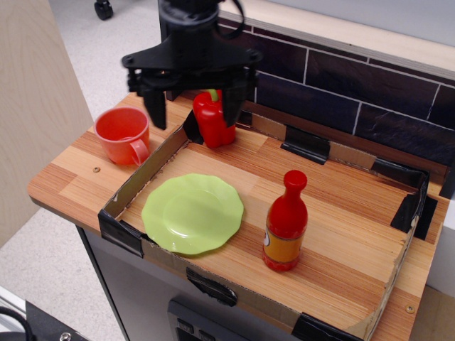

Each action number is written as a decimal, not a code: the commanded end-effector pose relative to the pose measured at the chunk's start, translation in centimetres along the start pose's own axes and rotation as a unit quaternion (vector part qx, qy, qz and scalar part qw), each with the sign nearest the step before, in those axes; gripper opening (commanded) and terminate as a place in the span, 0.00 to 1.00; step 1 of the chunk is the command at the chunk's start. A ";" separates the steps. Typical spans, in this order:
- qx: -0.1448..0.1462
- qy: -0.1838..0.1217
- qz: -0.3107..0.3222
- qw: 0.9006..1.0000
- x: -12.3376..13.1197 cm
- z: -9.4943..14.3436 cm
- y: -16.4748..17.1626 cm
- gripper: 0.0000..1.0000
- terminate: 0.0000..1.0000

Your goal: Topple hot sauce bottle

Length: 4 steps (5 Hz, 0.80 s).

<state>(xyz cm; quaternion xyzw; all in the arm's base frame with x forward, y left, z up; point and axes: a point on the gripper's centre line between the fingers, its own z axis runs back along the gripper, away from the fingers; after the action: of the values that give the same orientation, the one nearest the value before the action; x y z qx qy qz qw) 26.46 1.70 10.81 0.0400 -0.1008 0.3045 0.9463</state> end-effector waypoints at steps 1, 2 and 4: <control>-0.037 0.014 0.001 0.999 -1.4 2.6 -4.3 1.00 0.00; -0.051 0.018 -0.024 0.998 -3.6 3.3 -6.1 1.00 0.00; -0.060 0.015 -0.064 0.996 -7.4 3.8 -7.4 1.00 0.00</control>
<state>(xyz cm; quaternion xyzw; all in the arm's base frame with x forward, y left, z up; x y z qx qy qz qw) 24.02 -9.13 11.49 -0.0014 -0.0831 0.2356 0.9683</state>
